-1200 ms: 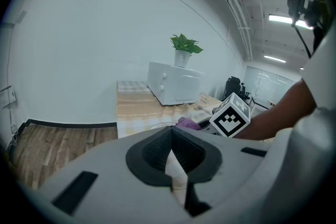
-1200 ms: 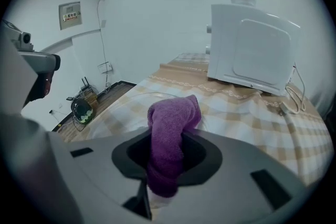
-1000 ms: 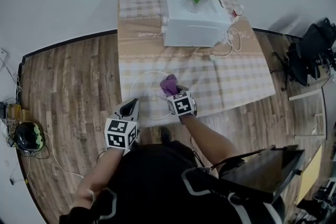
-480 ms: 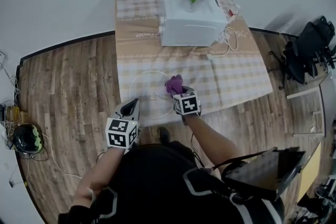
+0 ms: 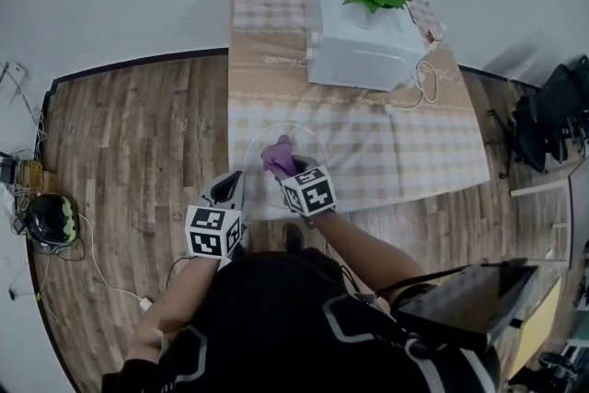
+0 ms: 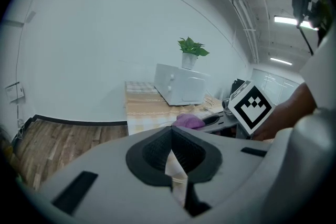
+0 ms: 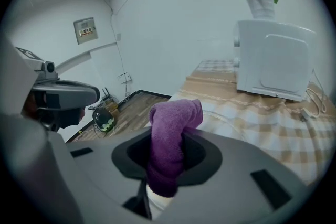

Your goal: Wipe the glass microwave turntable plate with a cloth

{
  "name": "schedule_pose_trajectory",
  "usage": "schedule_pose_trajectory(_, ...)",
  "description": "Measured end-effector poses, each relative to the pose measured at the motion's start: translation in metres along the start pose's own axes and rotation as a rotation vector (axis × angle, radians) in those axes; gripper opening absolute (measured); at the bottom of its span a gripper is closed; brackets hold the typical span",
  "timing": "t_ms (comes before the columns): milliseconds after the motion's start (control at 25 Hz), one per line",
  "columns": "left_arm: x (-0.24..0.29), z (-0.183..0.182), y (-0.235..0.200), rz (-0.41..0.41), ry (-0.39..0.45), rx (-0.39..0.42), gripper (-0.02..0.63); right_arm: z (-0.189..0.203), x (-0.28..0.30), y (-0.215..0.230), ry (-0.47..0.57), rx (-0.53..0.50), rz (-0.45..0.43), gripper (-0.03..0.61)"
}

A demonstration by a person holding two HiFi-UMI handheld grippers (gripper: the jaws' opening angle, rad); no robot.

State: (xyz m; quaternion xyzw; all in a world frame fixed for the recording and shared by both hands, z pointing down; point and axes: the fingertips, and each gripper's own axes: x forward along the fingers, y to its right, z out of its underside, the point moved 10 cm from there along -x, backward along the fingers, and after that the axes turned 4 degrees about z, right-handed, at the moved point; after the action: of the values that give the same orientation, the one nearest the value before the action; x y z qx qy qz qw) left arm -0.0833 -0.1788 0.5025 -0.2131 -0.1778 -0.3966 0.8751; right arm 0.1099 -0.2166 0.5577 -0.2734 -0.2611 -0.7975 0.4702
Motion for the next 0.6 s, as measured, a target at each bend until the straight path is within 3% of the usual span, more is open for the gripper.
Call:
schedule_pose_trajectory(280, -0.018, 0.005, -0.014, -0.059, -0.008, -0.009, 0.002, 0.004, 0.045, -0.045, -0.066, -0.077, -0.094, 0.098)
schedule_pose_trajectory(600, -0.025, 0.009, -0.020, -0.081, -0.027, -0.020, 0.002, 0.019, 0.059, -0.042, -0.111, -0.087, -0.095, 0.099)
